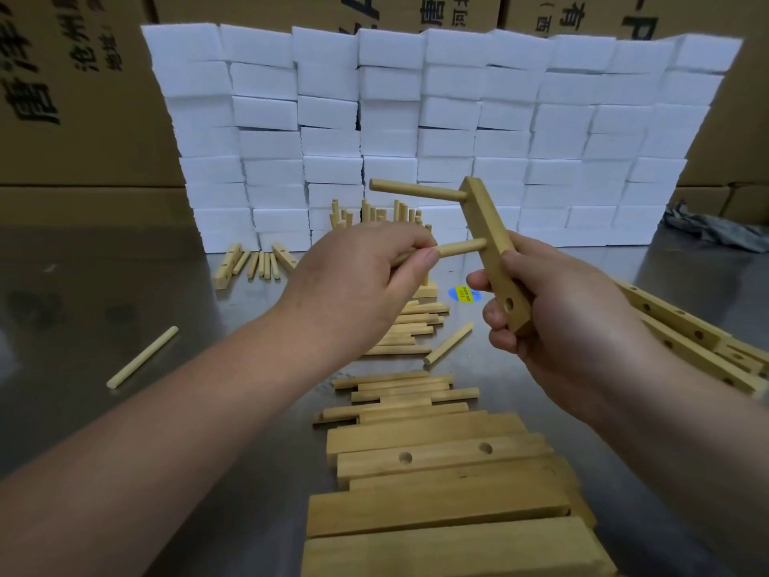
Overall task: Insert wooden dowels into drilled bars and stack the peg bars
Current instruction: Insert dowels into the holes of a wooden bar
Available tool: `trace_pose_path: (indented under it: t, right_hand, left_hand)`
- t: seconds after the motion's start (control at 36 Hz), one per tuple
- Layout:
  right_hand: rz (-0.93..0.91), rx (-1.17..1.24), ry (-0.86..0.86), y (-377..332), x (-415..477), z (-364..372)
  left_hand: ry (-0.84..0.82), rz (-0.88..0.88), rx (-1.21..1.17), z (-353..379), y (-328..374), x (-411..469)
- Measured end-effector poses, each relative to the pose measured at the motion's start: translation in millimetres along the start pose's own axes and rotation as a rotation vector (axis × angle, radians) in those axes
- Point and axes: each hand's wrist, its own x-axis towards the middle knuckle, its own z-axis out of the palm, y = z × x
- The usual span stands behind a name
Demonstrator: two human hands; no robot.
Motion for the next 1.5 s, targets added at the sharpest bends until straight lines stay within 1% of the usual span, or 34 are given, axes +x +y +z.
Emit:
trace_pose_path:
  t: [0.22,0.42,0.5,0.69,0.81,0.86,1.0,1.11,1.19,1.25,1.33,1.39,1.5]
  right_hand:
    - [-0.038,-0.09,-0.022,-0.5,-4.5,-0.5]
    - [-0.075,-0.168,-0.007,-0.5,-7.2,1.4]
    - [-0.077,-0.171,-0.004,-0.5,-8.4,2.8]
    - [-0.134,-0.196,-0.027,1.3,-10.4,3.5]
    - [-0.142,-0.215,-0.022,6.0,-9.4,2.2]
    - [-0.136,-0.234,-0.014,9.9,-9.0,1.2]
    - [-0.197,-0.312,0.009,12.8,-7.1,-0.9]
    - [-0.172,-0.25,-0.004,6.7,-5.1,-1.2]
    - [-0.15,-0.2,0.003,3.1,-2.1,-1.5]
    - [-0.152,-0.195,0.052,2.8,0.1,-3.4]
    - [-0.125,-0.137,0.145,2.5,5.6,-9.1]
    - [-0.075,-0.076,0.192,1.7,10.5,-13.3]
    - [0.005,-0.002,0.224,4.4,16.7,-14.6]
  left_hand:
    - [-0.016,0.05,0.034,-3.4,0.3,2.3]
    - [-0.026,0.111,0.125,-10.2,0.5,5.8]
    - [-0.05,0.11,0.16,-11.7,-1.4,6.8]
    - [-0.064,0.097,0.147,-12.5,-0.2,5.8]
    - [-0.085,0.005,0.037,-9.9,0.0,2.9]
    - [-0.109,-0.064,-0.005,-7.5,0.1,1.4]
    - [-0.128,-0.255,-0.196,-3.0,-1.0,2.9]
    - [-0.103,-0.302,-0.238,-0.4,-2.2,5.6]
    - [-0.158,-0.361,-0.332,-1.8,-5.5,9.8]
    - [-0.184,-0.429,-0.381,-3.6,-10.2,12.2]
    - [-0.231,-0.471,-0.288,-2.8,-19.5,13.3]
    - [-0.345,-0.471,-0.182,0.8,-23.3,10.8]
    - [-0.64,-0.361,0.268,20.3,-32.6,-0.1]
